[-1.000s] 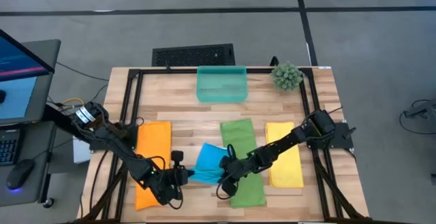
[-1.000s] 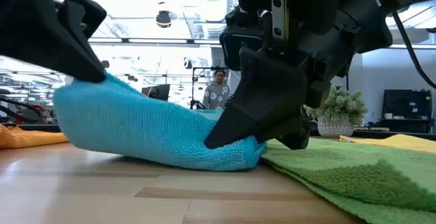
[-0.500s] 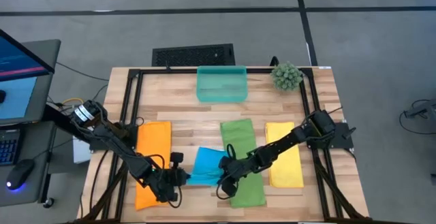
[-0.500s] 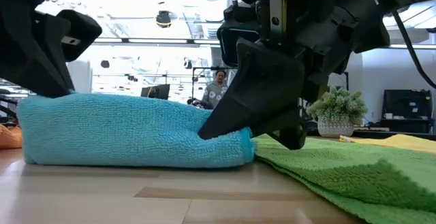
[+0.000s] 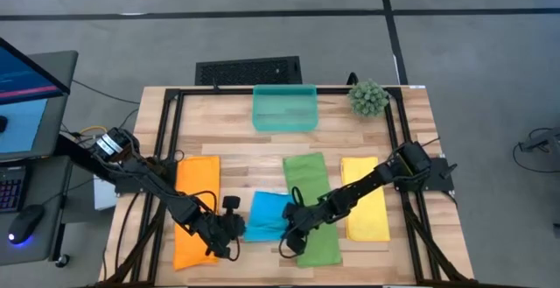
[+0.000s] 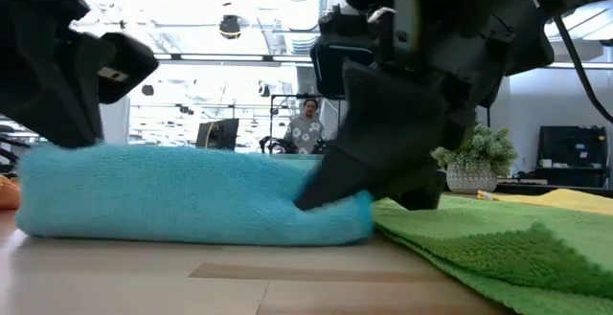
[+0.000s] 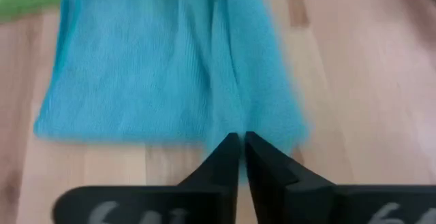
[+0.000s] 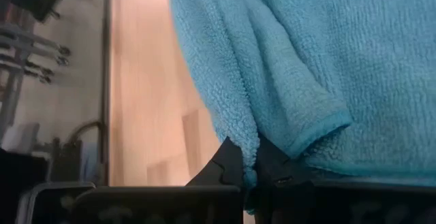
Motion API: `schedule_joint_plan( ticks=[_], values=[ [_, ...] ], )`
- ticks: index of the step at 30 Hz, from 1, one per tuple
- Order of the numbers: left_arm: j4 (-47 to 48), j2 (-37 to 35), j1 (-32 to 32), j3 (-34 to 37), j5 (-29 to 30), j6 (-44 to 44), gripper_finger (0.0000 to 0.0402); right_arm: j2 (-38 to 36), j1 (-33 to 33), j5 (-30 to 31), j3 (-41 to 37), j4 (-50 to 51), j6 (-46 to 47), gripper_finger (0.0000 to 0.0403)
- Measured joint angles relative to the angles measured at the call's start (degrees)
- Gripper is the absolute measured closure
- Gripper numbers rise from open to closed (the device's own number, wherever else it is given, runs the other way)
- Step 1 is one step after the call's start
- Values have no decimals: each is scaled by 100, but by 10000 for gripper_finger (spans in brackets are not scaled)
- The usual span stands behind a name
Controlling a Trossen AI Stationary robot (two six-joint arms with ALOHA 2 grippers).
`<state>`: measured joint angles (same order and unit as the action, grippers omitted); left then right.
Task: Roll microfiber towels into tight, uniform cylinder then place into a basket
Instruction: Roll the blue towel
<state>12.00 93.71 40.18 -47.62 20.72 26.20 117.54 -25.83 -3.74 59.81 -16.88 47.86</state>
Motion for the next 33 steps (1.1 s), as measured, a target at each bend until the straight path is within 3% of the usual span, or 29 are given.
schedule_joint_plan(
  ticks=[7,11,22,30,33],
  values=[
    [77,2,-32,4,-34,216,280,-9,-13,-4,9,120,15,385],
    [89,2,31,-103,-52,196,249,-9,-6,17,11,120,15,386],
    [-5,2,635,-631,1138,-840,259,-9,-2,61,13,102,74,386],
    [-819,984,614,-637,936,-1362,264,-9,9,67,13,100,76,381],
    [-769,1240,591,-705,1210,-1209,264,-9,-2,66,13,98,74,384]
  ],
)
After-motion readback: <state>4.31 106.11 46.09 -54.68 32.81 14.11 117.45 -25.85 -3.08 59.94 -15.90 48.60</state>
